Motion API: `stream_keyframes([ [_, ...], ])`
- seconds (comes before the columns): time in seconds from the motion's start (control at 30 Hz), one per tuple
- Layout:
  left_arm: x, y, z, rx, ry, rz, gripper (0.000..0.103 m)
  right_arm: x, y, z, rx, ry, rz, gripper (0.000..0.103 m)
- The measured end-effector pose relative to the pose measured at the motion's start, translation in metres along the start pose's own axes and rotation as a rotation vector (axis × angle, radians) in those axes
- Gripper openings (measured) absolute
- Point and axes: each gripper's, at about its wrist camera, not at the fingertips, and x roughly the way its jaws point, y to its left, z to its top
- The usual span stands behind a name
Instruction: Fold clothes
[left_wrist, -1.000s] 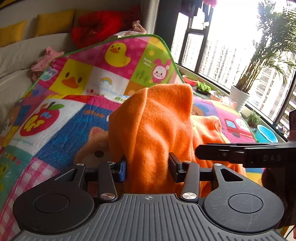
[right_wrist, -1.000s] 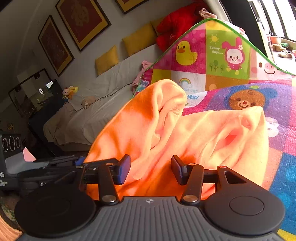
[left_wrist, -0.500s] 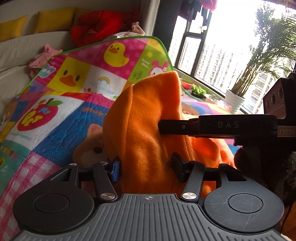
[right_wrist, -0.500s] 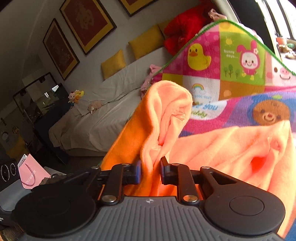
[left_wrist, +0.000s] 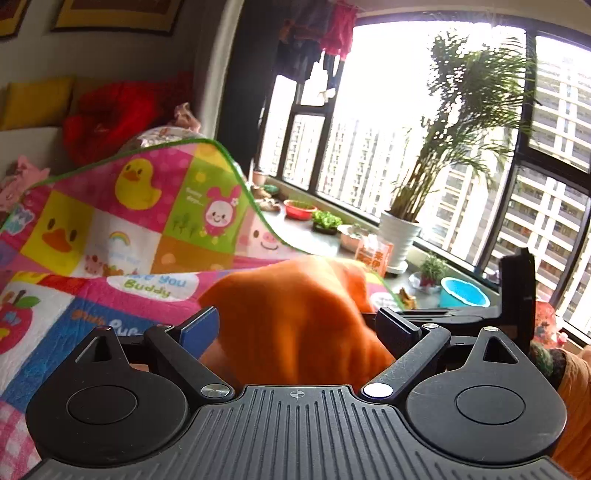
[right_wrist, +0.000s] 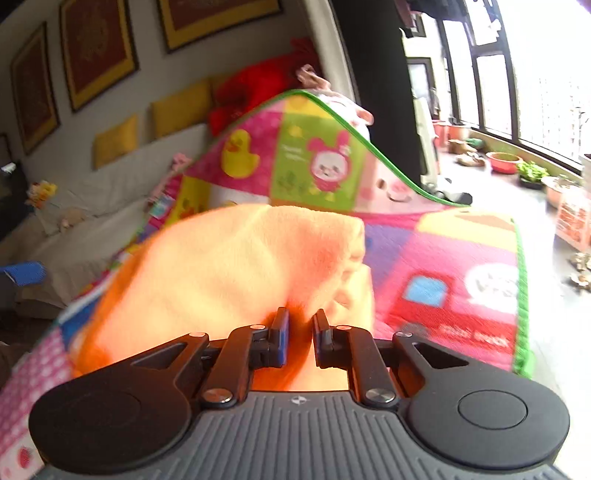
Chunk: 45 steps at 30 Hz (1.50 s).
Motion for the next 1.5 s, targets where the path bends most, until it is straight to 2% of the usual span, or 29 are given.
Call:
stream_keyframes([
  [0.03,0.007,0.005,-0.003,-0.025,0.035,0.024,0.095,0.002,-0.006,-0.005,0.003,0.008,-0.022,0.013],
  [0.13,0.033,0.017,-0.013,-0.093,0.124,0.028,0.095,0.002,-0.017,-0.013,0.019,0.028,-0.027,0.013],
  [0.27,0.059,0.017,-0.019,-0.139,0.18,-0.001,0.095,0.008,-0.008,-0.018,-0.046,0.083,-0.01,0.014],
  [0.33,0.067,0.016,-0.021,-0.132,0.194,0.012,0.095,0.012,0.002,-0.019,-0.08,0.09,-0.01,0.016],
  [0.57,0.051,0.034,-0.023,-0.133,0.156,0.059,0.095,0.032,0.051,-0.019,-0.165,0.11,0.091,0.016],
  [0.73,0.02,0.06,-0.03,-0.143,0.115,0.136,0.094,0.047,0.111,-0.02,-0.272,0.133,0.184,0.016],
  [0.9,-0.016,0.08,-0.037,-0.141,0.063,0.17,0.093,0.057,0.169,-0.027,-0.364,0.135,0.28,0.016],
  [1.07,-0.037,0.094,-0.043,-0.15,0.045,0.247,0.093,0.058,0.187,-0.026,-0.374,0.134,0.293,0.016],
  [1.1,-0.037,0.095,-0.045,-0.143,0.052,0.263,0.093,0.056,0.183,-0.024,-0.359,0.135,0.293,0.022],
  [1.2,-0.03,0.098,-0.053,-0.122,0.074,0.285,0.094,0.041,0.16,-0.01,-0.285,0.107,0.282,0.065],
  [1.4,-0.002,0.102,-0.068,-0.127,0.13,0.266,0.095,0.002,0.142,0.034,-0.224,-0.084,0.288,0.074],
  [1.5,0.007,0.1,-0.072,-0.126,0.139,0.257,0.097,0.004,0.155,0.038,-0.248,-0.1,0.321,0.078],
])
